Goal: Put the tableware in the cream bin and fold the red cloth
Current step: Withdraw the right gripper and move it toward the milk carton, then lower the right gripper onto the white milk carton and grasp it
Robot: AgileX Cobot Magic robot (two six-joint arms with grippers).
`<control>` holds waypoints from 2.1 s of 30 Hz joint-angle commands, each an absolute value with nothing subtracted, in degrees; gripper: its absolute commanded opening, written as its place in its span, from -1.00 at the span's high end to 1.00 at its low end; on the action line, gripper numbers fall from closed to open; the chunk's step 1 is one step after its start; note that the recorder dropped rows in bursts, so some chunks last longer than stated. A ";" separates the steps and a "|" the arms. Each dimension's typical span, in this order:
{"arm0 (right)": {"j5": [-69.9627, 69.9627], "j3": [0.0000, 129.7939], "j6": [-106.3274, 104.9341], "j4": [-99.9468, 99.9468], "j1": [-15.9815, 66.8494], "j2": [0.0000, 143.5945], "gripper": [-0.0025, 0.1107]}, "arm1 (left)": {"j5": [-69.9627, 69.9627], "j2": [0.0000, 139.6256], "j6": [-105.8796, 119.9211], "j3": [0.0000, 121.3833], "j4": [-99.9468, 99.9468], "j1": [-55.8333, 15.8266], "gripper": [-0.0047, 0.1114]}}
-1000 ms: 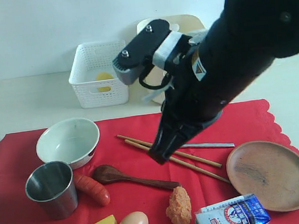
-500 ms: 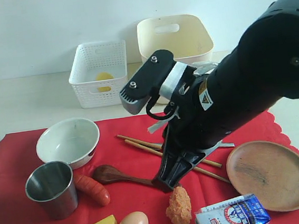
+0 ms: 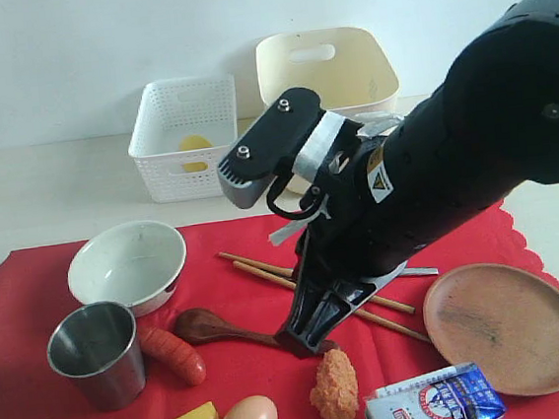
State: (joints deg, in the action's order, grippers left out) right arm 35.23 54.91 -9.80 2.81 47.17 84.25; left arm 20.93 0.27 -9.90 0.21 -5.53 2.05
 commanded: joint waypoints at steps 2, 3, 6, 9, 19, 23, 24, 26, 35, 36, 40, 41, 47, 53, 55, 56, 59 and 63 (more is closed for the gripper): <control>42.19 54.69 -10.38 -2.54 47.27 83.77 0.96 | 20.35 0.00 -9.88 0.00 -5.45 2.17 0.90; 44.43 54.69 -10.38 -4.20 47.27 83.68 0.96 | 20.35 0.00 -9.88 0.00 -5.45 2.17 0.90; 50.12 54.69 -10.38 -7.63 47.27 82.64 0.96 | 20.35 0.00 -9.88 0.00 -5.45 2.17 0.90; 52.00 54.69 -10.24 -8.43 47.27 80.41 0.96 | 20.35 0.00 -9.88 0.00 -5.45 2.17 0.90; 53.60 54.69 -10.24 -8.43 47.27 66.37 0.96 | 20.35 0.00 -9.88 0.00 -5.45 2.17 0.90; 53.84 52.60 -11.10 -8.53 47.27 60.84 0.96 | 20.35 0.00 -9.88 0.00 -5.45 2.17 0.90; 53.84 51.46 -11.60 -8.68 47.27 59.45 0.96 | 20.35 0.00 -9.88 0.00 -5.45 2.17 0.90; 53.84 48.63 -12.42 -9.24 47.27 57.12 0.96 | 20.35 0.00 -9.88 0.00 -5.45 2.17 0.90; 50.72 37.15 -12.74 -11.53 47.27 50.88 0.96 | 20.35 0.00 -9.88 0.00 -5.45 2.17 0.90; 49.58 36.21 -12.20 -11.53 47.27 50.88 0.96 | 20.35 0.00 -9.88 0.00 -5.45 2.17 0.90; 46.87 34.18 -9.20 -11.53 47.27 51.25 0.96 | 20.35 0.00 -9.88 0.00 -5.45 2.17 0.90; 46.89 34.18 -8.71 -11.53 47.27 51.66 0.96 | 20.35 0.00 -9.88 0.00 -5.45 2.17 0.90; 45.70 34.18 -7.10 -10.34 47.27 55.44 0.87 | 20.35 0.00 -9.88 0.00 -5.45 2.17 0.90; 44.76 34.18 -5.79 -10.81 47.27 62.00 0.36 | 20.35 0.00 -9.88 0.00 -5.45 2.17 0.90; 43.98 34.18 -5.79 -11.28 47.27 64.34 0.14 | 20.35 0.00 -9.88 0.00 -5.45 2.17 0.90; 43.39 34.18 -5.79 -11.28 47.27 65.24 0.05 | 20.35 0.00 -9.88 0.00 -5.45 2.17 0.90; 42.25 34.30 -5.79 -10.27 47.27 68.39 -0.20 | 20.35 0.00 -9.88 0.00 -5.45 2.17 0.90; 43.04 35.73 -7.03 -9.02 47.27 73.87 -0.32 | 20.35 0.00 -9.88 0.00 -5.45 2.17 0.90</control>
